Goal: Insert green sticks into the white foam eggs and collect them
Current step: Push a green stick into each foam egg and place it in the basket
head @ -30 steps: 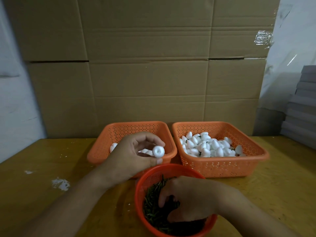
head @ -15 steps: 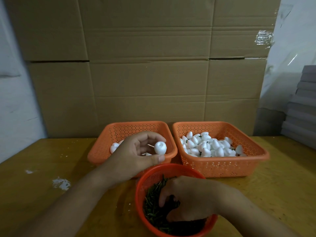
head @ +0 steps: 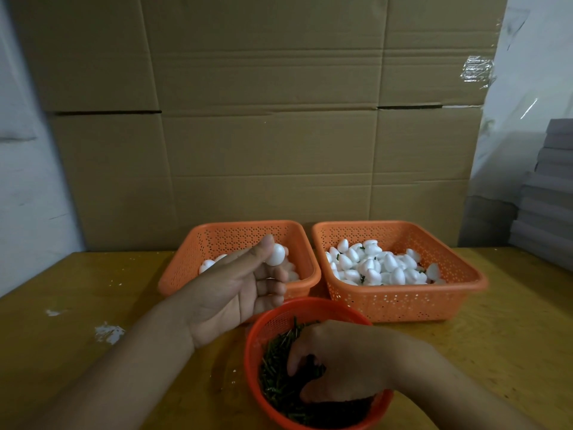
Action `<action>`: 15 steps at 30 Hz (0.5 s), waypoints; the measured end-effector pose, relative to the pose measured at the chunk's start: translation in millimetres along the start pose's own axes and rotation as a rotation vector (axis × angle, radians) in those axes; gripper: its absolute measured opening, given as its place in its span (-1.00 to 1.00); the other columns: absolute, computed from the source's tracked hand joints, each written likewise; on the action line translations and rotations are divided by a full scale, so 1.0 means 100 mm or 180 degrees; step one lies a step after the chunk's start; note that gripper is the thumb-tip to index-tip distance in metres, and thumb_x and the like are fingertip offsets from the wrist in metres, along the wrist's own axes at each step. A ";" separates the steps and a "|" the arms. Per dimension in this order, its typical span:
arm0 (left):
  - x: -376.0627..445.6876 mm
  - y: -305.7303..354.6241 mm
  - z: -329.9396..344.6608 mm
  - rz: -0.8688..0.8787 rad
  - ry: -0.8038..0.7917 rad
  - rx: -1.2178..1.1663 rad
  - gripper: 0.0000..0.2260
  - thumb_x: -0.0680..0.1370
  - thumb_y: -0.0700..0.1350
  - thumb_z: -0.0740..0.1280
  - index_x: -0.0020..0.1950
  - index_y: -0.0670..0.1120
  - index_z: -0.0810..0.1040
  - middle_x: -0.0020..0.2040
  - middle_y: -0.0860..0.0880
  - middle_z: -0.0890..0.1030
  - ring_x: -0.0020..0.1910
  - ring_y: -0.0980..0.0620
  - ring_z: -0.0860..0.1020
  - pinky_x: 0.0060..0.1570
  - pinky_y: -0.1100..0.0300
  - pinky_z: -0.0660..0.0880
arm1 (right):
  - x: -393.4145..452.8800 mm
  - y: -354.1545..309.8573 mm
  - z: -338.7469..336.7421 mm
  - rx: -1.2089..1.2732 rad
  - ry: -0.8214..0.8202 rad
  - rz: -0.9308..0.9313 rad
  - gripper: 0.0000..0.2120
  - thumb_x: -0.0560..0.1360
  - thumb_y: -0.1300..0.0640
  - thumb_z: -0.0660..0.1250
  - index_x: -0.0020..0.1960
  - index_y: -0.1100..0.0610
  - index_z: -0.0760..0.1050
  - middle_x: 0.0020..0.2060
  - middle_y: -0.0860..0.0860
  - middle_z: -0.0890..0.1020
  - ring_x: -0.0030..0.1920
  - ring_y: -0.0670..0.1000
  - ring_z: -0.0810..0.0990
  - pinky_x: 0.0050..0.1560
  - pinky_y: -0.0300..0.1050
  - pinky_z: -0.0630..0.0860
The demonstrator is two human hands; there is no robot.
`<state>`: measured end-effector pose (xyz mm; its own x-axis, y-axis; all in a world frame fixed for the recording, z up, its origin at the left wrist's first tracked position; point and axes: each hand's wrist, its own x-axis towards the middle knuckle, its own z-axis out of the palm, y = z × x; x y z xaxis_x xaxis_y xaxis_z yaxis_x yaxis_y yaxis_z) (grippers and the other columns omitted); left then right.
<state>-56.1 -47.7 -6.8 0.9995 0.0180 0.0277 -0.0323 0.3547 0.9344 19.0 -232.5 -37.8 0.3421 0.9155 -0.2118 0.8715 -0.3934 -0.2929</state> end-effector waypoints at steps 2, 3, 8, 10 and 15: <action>-0.01 0.00 0.00 -0.0035 -0.0077 0.0032 -0.71 0.43 0.14 0.45 -0.07 -0.07 0.67 -0.19 -0.12 0.62 -0.28 0.04 0.61 -0.29 0.19 0.60 | -0.01 0.00 0.00 -0.0005 0.0003 0.0005 -0.67 0.51 -0.07 0.38 0.26 -0.12 0.53 0.17 -0.13 0.56 0.16 -0.06 0.53 0.19 -0.04 0.51; -0.01 0.00 0.00 -0.0039 -0.0130 0.0090 -0.74 0.42 0.15 0.45 -0.13 -0.04 0.70 -0.18 -0.11 0.64 -0.27 0.05 0.62 -0.28 0.20 0.60 | -0.01 0.00 0.00 -0.0004 -0.0004 0.0013 -0.67 0.51 -0.07 0.38 0.26 -0.12 0.53 0.16 -0.12 0.56 0.16 -0.06 0.53 0.18 -0.03 0.51; -0.05 0.02 0.02 0.0030 -0.0338 0.0400 -0.76 0.39 0.20 0.47 -0.14 0.06 0.73 -0.05 -0.12 0.70 -0.18 0.06 0.65 -0.22 0.22 0.59 | -0.01 -0.01 -0.01 -0.0034 -0.0034 0.0033 -0.67 0.51 -0.06 0.39 0.27 -0.13 0.52 0.15 -0.11 0.55 0.16 -0.05 0.53 0.19 -0.01 0.52; -0.05 0.02 0.01 0.0114 -0.0318 0.0522 -0.64 0.38 0.21 0.51 0.00 -0.01 0.68 0.02 -0.13 0.70 -0.14 0.03 0.65 -0.20 0.21 0.59 | -0.01 -0.01 -0.01 -0.0020 -0.0044 0.0047 -0.67 0.51 -0.06 0.39 0.27 -0.15 0.51 0.16 -0.12 0.55 0.16 -0.04 0.53 0.20 0.01 0.53; -0.03 0.00 -0.01 0.0400 -0.0291 0.0986 -0.61 0.26 0.16 0.65 -0.04 0.01 0.69 -0.14 -0.03 0.63 -0.23 0.11 0.56 -0.25 0.27 0.53 | -0.02 -0.01 -0.02 0.0010 -0.0043 0.0030 -0.67 0.52 -0.07 0.38 0.27 -0.14 0.51 0.17 -0.12 0.54 0.17 -0.05 0.52 0.19 0.00 0.52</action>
<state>-59.3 -47.0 -7.0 0.9847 -0.0452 0.1681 -0.1656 0.0541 0.9847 18.2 -233.9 -35.6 0.3455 0.9105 -0.2272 0.8670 -0.4024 -0.2939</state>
